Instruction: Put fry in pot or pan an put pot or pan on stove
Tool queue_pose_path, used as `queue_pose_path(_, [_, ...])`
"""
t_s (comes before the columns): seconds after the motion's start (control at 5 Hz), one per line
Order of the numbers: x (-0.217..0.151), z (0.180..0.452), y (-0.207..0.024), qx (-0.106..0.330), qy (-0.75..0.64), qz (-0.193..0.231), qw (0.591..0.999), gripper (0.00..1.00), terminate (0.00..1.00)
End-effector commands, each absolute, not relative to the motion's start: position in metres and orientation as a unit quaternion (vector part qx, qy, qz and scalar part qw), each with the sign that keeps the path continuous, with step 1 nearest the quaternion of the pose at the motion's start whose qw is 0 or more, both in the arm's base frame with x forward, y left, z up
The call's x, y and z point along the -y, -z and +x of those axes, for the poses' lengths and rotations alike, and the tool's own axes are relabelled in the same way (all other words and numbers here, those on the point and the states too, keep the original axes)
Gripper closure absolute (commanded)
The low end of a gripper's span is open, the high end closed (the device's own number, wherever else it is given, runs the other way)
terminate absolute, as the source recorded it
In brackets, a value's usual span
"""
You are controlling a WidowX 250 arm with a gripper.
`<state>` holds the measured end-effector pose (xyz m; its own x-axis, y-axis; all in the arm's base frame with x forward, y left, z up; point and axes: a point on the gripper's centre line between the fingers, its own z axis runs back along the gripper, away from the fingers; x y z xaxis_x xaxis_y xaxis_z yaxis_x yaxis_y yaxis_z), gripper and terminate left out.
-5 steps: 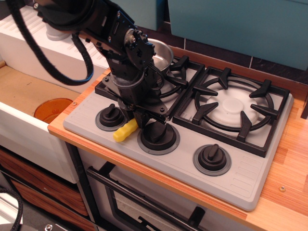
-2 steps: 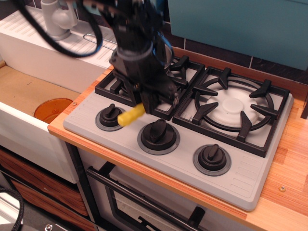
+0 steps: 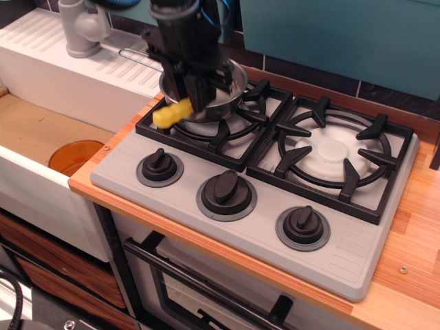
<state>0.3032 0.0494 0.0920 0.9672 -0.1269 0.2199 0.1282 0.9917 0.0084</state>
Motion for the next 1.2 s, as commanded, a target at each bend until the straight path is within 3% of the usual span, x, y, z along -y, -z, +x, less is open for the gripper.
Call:
queue_pose_path(0.0, [-0.068, 0.34, -0.115, 0.124, 0.067, -0.003, 0.99, 1.0, 0.0])
queue_pose_path(0.2, [-0.072, 0.36, -0.11, 0.128, 0.064, -0.009, 0.99, 1.0, 0.0])
queue_pose_path(0.6, [-0.073, 0.375, -0.09, 0.137, 0.075, -0.021, 0.988, 1.0, 0.0])
queue_pose_path(0.8, [-0.078, 0.377, -0.085, 0.147, 0.086, -0.021, 0.985, 0.0, 0.0])
queue_pose_path(1.0, [-0.083, 0.377, -0.087, 0.144, 0.091, -0.028, 0.985, 0.0, 0.0])
